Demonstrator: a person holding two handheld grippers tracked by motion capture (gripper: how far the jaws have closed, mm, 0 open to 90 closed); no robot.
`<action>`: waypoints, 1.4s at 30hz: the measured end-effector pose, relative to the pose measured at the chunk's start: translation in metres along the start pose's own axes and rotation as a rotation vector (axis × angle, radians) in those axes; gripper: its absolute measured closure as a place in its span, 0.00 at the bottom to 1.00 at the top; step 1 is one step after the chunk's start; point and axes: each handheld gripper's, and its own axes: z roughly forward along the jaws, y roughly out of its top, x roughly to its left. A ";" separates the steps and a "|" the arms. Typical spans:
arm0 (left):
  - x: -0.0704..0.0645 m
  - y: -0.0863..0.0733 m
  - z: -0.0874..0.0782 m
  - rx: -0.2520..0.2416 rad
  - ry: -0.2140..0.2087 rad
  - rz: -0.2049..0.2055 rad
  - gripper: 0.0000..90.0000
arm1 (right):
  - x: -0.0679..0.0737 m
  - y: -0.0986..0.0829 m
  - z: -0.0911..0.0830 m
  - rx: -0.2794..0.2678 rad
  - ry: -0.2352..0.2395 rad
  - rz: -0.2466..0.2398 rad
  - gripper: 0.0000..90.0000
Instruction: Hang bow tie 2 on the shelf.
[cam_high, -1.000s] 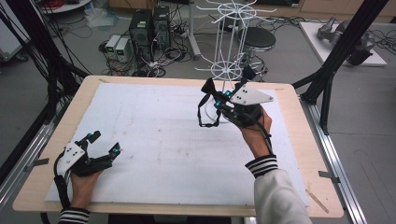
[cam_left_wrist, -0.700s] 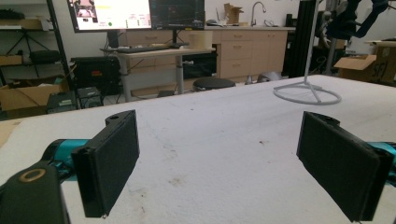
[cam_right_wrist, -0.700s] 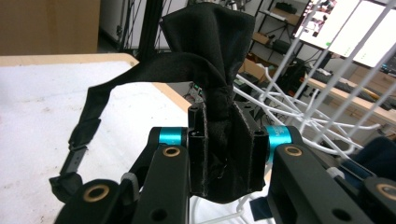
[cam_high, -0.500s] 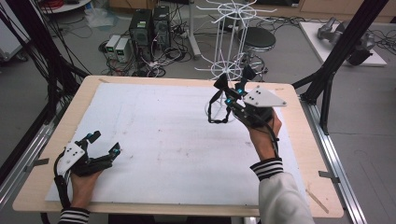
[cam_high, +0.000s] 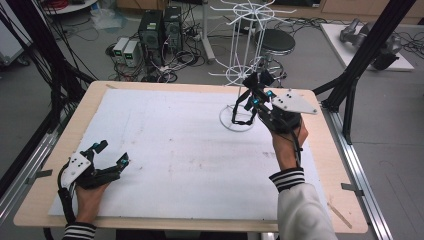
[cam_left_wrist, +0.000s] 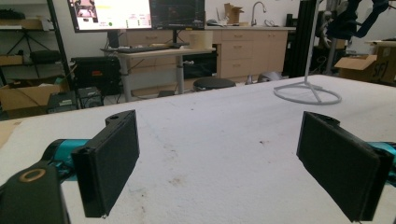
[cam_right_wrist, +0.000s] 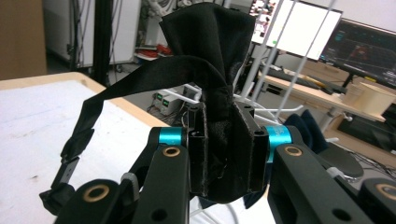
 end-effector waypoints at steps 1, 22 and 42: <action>0.000 0.000 0.000 -0.001 0.000 0.000 0.15 | -0.001 0.000 0.001 0.003 -0.001 0.001 0.85; 0.000 0.000 0.000 0.001 0.001 0.003 0.15 | -0.014 0.006 0.026 0.036 -0.053 0.005 0.85; 0.001 0.000 0.000 0.003 0.001 0.000 0.15 | -0.012 0.011 0.047 0.070 -0.065 -0.024 0.85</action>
